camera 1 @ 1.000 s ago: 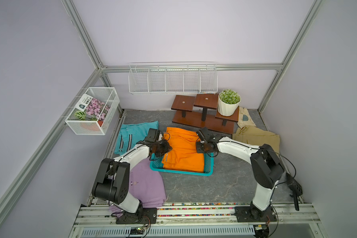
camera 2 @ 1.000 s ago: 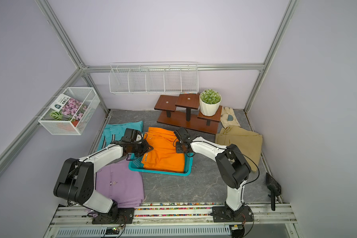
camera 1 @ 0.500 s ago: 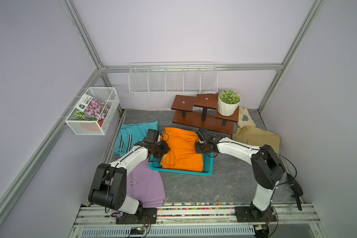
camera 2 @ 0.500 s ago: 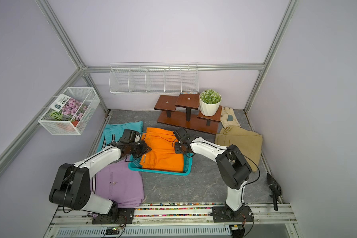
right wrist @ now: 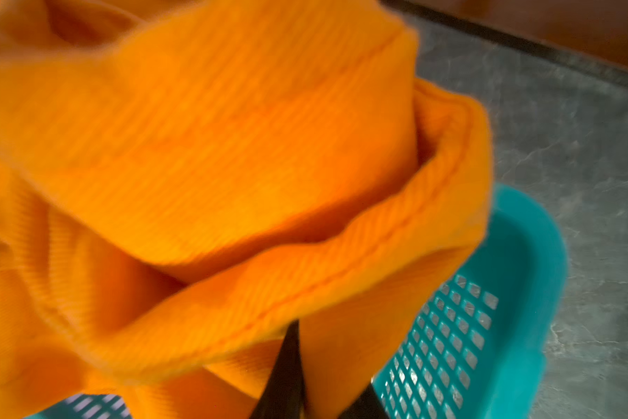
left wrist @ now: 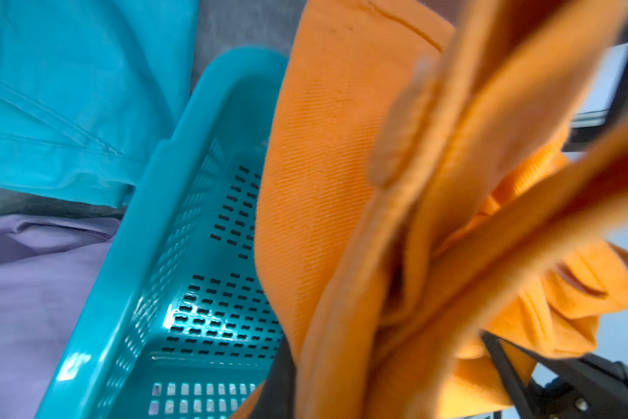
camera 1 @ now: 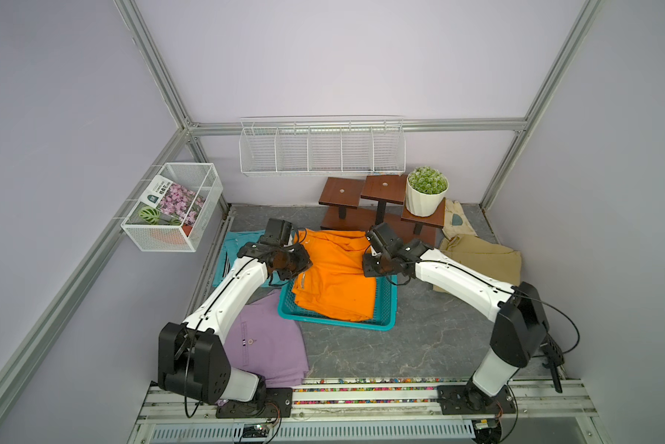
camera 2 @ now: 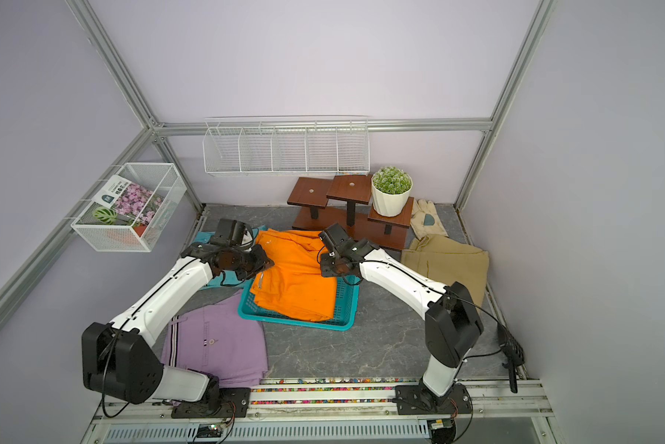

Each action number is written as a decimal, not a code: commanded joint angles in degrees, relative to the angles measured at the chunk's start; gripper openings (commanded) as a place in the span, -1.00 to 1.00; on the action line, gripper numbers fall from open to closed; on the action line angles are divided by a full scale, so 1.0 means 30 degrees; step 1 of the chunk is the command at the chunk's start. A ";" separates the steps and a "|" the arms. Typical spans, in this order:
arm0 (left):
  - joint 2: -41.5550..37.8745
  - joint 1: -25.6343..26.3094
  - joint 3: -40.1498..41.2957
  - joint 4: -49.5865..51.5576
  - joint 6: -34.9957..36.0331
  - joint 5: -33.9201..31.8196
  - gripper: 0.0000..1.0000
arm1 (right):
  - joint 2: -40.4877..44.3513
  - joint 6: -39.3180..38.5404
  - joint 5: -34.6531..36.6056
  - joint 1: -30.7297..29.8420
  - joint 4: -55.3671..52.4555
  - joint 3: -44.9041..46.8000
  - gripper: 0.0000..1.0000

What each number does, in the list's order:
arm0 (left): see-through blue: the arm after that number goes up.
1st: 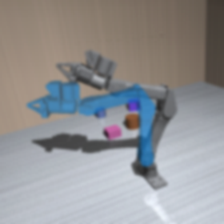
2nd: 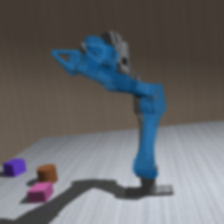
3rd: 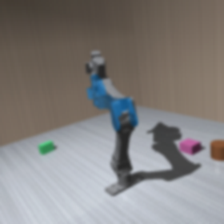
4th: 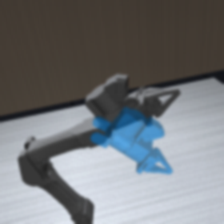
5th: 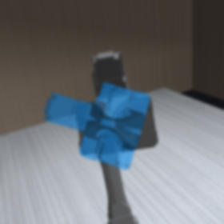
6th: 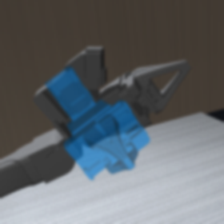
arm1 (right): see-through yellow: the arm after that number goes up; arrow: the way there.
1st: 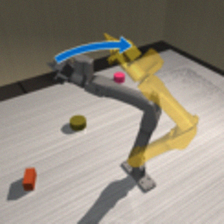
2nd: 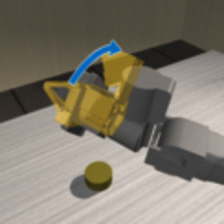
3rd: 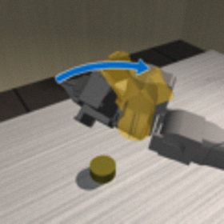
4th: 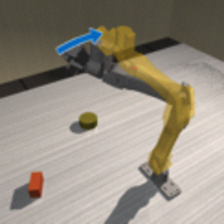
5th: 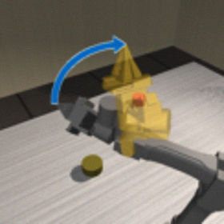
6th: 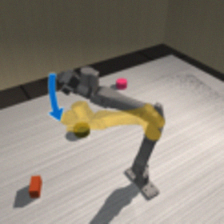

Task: Put the folded long pants in the basket
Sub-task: Place the long pant in the basket.

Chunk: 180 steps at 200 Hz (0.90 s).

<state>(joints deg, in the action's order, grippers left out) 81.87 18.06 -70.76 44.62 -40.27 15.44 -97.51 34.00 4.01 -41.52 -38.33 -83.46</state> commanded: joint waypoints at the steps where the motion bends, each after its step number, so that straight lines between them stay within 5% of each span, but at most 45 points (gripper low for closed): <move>1: -0.0749 -0.0646 -0.1368 0.0905 -0.1156 -0.1394 -1.00 | 0.0848 -0.0405 0.0216 -0.0358 -0.3908 0.0292 -1.00; 135: -0.3622 -0.0647 -0.0826 0.1881 -0.0825 0.0391 -1.00 | 0.4031 0.0423 0.1916 -0.1628 -0.6509 -0.0019 -1.00; 180: -0.2693 -0.0631 0.0596 0.0822 -0.0299 0.0817 -1.00 | 0.3684 0.0817 0.1290 -0.2125 -0.4969 0.2545 -1.00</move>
<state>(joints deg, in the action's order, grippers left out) 72.23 18.04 -70.54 53.25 -41.60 23.09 -85.86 35.99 6.33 -47.40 -46.59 -80.97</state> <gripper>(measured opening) 0.168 0.149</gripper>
